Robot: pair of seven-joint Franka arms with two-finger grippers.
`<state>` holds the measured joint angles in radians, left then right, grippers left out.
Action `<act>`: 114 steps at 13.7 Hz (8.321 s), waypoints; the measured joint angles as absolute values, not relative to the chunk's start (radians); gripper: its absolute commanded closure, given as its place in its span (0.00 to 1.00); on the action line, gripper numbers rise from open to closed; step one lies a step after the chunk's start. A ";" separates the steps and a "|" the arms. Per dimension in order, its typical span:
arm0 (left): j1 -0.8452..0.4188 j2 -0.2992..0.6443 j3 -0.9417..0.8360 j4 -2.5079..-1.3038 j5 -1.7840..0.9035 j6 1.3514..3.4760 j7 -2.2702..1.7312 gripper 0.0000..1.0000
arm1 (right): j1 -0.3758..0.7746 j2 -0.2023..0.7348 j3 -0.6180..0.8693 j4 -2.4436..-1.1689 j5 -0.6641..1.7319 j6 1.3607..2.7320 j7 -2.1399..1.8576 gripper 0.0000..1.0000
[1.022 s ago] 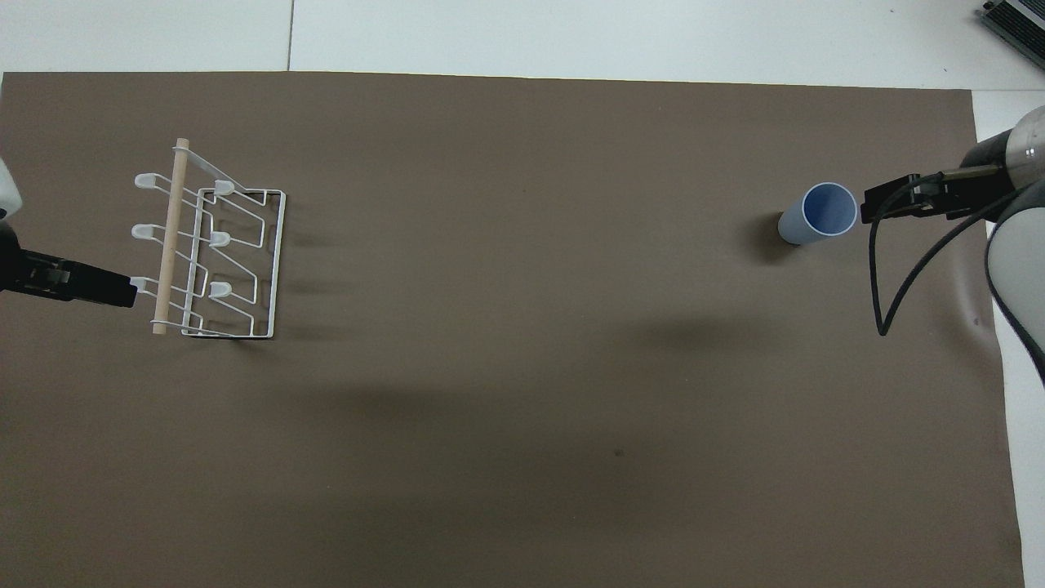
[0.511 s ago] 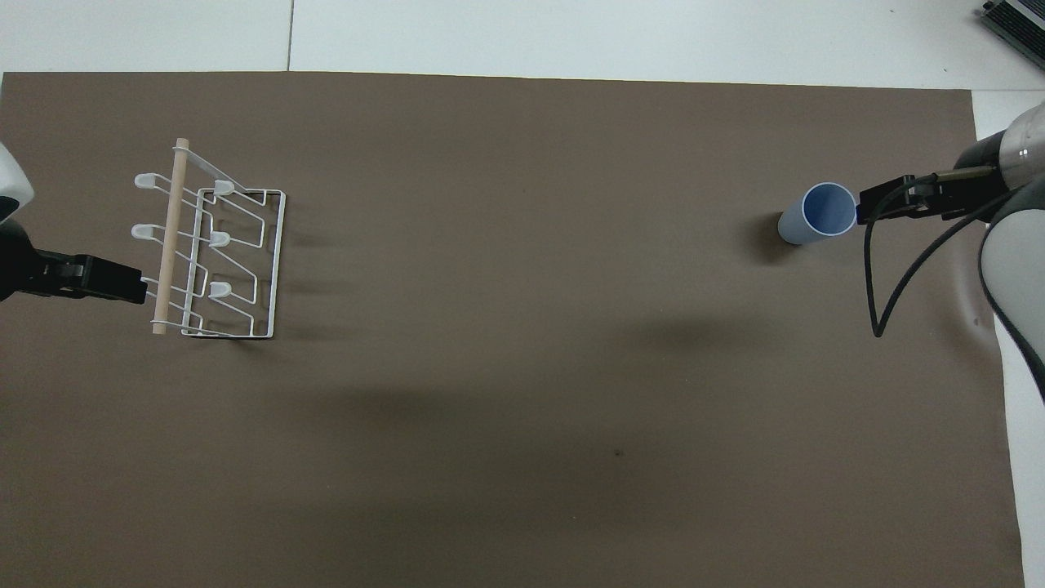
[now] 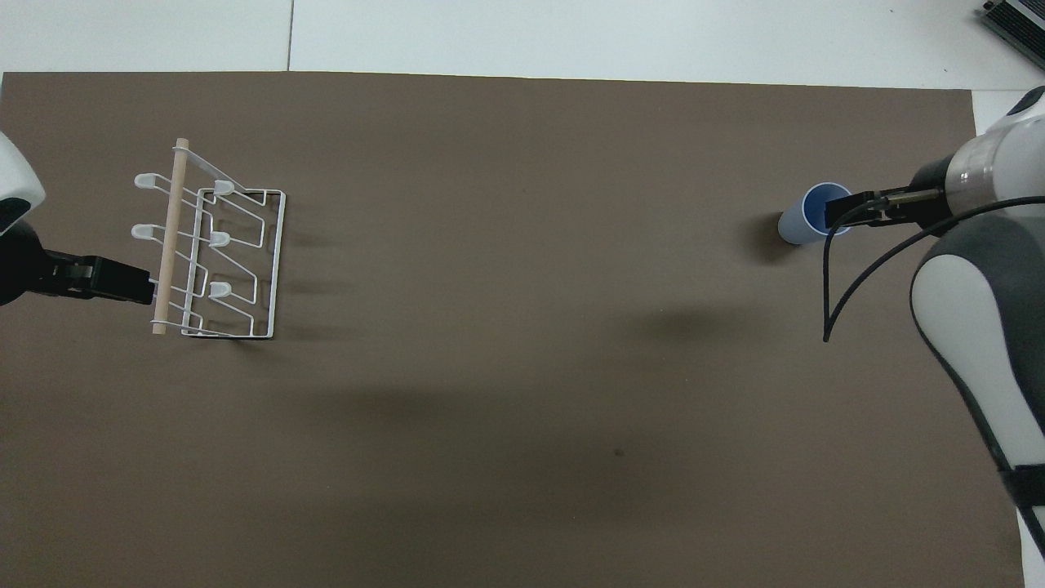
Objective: Hang cup on cup holder
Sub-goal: 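Grasp the light blue cup with the right gripper, then lift the blue cup off the table with the right gripper, then carry the cup toward the left gripper while the left gripper approaches, then close the left gripper on the cup bottom held by the right gripper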
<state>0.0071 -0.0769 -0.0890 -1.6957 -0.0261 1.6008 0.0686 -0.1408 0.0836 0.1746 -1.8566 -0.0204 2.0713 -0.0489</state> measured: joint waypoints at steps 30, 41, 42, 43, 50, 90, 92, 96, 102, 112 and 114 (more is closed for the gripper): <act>0.007 -0.077 -0.088 -1.696 -0.026 1.602 0.065 0.00 | -0.154 0.282 0.164 -1.963 -0.020 2.512 -0.049 0.00; 0.008 -0.077 -0.084 -1.696 -0.026 1.602 0.063 0.00 | -0.176 0.294 0.164 -1.971 -0.021 2.520 -0.054 0.98; 0.008 -0.077 -0.084 -1.696 -0.026 1.602 0.063 0.00 | -0.176 0.294 0.164 -1.971 -0.021 2.520 -0.054 1.00; 0.008 -0.077 -0.084 -1.696 -0.026 1.602 0.063 0.00 | -0.176 0.294 0.164 -1.971 -0.021 2.520 -0.054 1.00; 0.008 -0.077 -0.085 -1.696 -0.026 1.603 0.063 0.00 | -0.177 0.291 0.164 -1.970 -0.022 2.521 -0.054 1.00; -0.294 -0.153 -0.109 -1.871 -0.522 1.909 1.277 0.00 | -0.107 -0.023 0.664 -1.701 0.874 2.239 0.325 1.00; -0.294 -0.153 -0.099 -1.872 -0.523 1.916 1.302 0.00 | -0.108 -0.023 0.664 -1.701 0.876 2.239 0.325 1.00; -0.294 -0.153 -0.096 -1.872 -0.540 1.917 1.308 0.00 | -0.108 -0.023 0.664 -1.701 0.876 2.239 0.325 1.00; -0.294 -0.157 -0.097 -1.862 -0.619 1.923 1.287 0.00 | -0.108 -0.023 0.664 -1.702 0.876 2.238 0.331 1.00; -0.296 -0.169 -0.131 -1.832 -0.621 1.927 1.194 0.00 | -0.109 -0.023 0.664 -1.702 0.877 2.228 0.332 1.00; -0.296 -0.169 -0.132 -1.831 -0.621 1.927 1.192 0.17 | -0.109 -0.023 0.664 -1.702 0.877 2.227 0.333 1.00</act>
